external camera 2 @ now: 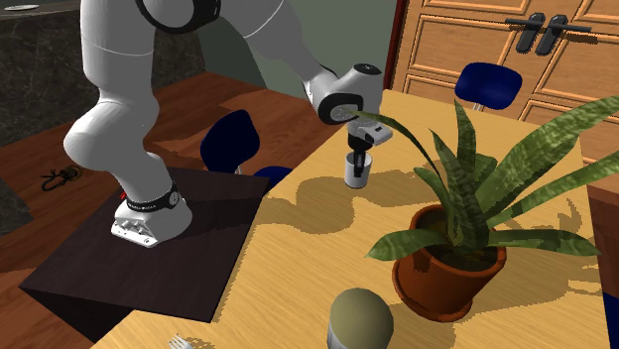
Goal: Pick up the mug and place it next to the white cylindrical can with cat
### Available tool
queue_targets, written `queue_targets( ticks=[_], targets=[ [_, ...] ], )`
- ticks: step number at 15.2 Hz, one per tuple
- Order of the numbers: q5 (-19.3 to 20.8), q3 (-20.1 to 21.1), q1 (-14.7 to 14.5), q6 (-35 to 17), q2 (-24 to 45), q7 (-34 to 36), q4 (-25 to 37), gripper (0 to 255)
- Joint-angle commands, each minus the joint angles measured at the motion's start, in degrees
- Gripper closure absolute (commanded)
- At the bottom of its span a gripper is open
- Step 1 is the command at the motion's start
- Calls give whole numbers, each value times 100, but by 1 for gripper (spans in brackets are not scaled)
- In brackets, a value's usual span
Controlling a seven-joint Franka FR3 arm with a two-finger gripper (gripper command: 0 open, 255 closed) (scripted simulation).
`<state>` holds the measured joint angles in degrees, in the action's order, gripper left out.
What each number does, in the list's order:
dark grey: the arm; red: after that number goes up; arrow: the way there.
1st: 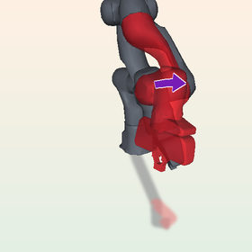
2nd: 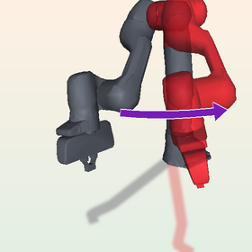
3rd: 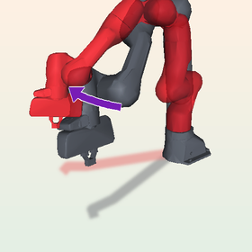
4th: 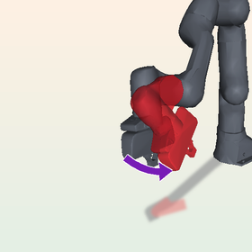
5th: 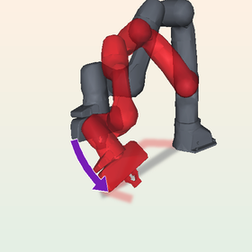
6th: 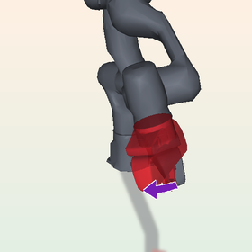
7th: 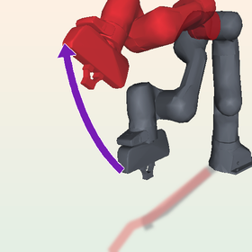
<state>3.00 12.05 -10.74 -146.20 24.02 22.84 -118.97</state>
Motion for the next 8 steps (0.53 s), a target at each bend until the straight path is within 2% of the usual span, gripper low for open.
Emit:
queue_targets(
  ticks=[1,8],
  targets=[
    [-30,21,20,94,-114,-19,-18,255],
    [-144,87,73,533,-510,-76,33,255]
  ],
)
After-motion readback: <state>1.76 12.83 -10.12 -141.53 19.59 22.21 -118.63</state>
